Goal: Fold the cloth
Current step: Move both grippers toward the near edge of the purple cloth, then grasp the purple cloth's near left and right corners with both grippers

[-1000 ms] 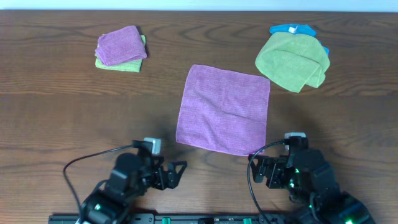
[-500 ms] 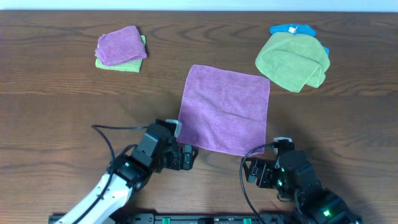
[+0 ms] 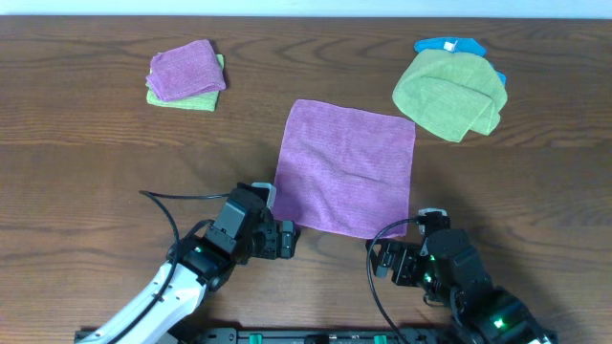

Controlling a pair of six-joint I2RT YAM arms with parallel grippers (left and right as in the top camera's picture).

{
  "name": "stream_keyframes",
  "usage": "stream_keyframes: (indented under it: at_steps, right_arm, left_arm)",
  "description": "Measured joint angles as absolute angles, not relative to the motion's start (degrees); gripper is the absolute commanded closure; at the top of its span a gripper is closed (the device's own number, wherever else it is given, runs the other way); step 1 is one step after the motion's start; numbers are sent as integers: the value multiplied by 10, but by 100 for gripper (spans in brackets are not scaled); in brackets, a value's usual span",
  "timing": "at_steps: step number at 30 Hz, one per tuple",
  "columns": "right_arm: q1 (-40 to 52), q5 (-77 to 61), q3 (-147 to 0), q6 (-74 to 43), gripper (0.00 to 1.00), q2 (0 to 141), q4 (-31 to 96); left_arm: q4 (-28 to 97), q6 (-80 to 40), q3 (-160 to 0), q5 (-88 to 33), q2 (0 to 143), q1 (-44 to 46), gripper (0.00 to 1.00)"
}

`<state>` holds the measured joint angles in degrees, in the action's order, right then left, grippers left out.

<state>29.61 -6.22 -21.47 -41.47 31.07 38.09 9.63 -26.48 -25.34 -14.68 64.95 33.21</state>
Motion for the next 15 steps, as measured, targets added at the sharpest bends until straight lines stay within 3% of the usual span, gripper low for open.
stream_keyframes:
  at_steps: [8, 15]
  right_arm:
    - [296, -63, -215, -415, 1, 311, 391]
    - [292, -49, -215, -409, 6, 311, 414]
  left_arm:
    - [17, -278, -254, -157, 650, 332, 5]
    - [-11, -239, -255, -144, 681, 329, 5]
